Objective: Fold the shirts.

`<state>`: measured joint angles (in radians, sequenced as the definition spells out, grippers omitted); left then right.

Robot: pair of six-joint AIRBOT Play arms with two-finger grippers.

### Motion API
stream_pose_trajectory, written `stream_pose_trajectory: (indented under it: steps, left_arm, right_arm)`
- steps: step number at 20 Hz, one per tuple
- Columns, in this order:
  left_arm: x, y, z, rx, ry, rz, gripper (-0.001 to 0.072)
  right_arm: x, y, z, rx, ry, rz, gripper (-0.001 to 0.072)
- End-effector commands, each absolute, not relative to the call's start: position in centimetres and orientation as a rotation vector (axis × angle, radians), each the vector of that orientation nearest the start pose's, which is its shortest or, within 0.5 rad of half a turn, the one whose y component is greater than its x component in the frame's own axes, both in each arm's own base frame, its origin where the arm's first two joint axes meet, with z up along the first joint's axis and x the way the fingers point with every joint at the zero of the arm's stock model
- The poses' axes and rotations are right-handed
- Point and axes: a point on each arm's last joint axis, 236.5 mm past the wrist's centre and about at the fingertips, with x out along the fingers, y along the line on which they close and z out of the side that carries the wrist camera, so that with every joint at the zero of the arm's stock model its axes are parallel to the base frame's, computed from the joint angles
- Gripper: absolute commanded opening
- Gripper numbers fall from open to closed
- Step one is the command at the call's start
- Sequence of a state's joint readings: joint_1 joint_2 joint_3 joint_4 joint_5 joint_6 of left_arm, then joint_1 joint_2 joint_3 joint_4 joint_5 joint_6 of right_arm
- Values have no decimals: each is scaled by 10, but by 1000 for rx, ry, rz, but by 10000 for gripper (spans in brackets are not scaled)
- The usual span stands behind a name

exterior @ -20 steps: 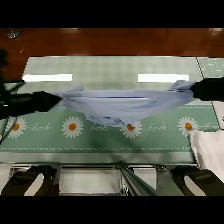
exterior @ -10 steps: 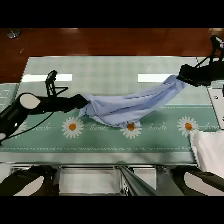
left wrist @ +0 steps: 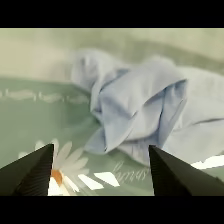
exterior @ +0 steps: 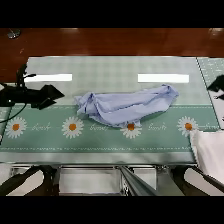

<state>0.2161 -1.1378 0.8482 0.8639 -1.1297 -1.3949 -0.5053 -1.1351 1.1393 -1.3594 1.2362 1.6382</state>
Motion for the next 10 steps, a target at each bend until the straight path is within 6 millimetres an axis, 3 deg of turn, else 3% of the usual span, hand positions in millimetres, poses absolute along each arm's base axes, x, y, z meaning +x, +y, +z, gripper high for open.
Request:
stream_pose_trajectory:
  steps: [1,2,4,6,10]
  left_arm:
    - [296,-99,-31,-830,1355,-347,705]
    - [284,-117,-42,-850,1387,-394,704]
    - [280,-132,-61,-858,1411,-393,705]
    - [294,-143,-69,-859,1372,-390,705]
    - [328,-169,-66,-922,1239,-440,705]
  right_arm:
    - [291,-116,10,692,1108,-356,618]
    - [287,-94,0,739,1106,-293,618]
    - [282,-56,-13,826,1101,-175,618]
    - [275,-35,-21,873,1112,-110,618]
    - [254,-9,-38,874,1212,-44,617]
